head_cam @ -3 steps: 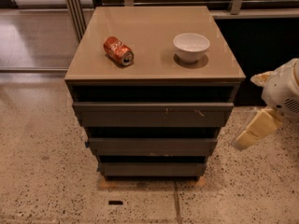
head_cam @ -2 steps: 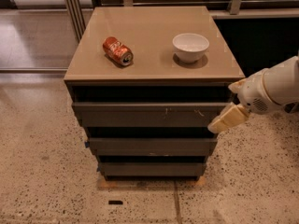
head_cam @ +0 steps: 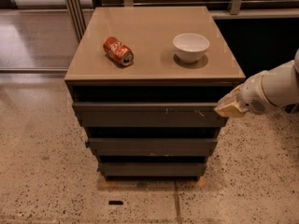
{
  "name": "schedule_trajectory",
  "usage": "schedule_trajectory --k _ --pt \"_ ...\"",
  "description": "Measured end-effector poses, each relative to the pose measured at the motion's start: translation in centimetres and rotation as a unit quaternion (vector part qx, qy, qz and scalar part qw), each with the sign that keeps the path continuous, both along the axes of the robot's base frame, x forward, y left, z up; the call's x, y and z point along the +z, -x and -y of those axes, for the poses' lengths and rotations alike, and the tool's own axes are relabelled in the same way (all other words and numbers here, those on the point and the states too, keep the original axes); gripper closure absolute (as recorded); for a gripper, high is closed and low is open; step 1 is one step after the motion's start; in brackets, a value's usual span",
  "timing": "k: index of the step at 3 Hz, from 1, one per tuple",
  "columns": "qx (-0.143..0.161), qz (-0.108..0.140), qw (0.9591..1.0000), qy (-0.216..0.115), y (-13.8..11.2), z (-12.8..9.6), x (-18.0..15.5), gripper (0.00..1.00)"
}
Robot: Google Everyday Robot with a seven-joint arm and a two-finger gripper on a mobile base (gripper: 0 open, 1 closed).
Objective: Open top drawer
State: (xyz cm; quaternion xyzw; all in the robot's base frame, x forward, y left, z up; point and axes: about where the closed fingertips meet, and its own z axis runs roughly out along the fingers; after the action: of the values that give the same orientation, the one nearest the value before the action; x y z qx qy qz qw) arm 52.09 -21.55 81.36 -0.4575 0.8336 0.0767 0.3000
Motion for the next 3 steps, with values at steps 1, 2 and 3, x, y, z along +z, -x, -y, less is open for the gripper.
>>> schedule_trajectory --k 1,2,3 --pt "0.000 0.000 1.0000 0.000 0.00 0.00 0.00 0.88" --pt "0.000 0.000 1.0000 0.000 0.00 0.00 0.00 1.00" --pt "-0.018 0.020 0.9996 -0.008 -0.32 0.00 -0.62 1.00"
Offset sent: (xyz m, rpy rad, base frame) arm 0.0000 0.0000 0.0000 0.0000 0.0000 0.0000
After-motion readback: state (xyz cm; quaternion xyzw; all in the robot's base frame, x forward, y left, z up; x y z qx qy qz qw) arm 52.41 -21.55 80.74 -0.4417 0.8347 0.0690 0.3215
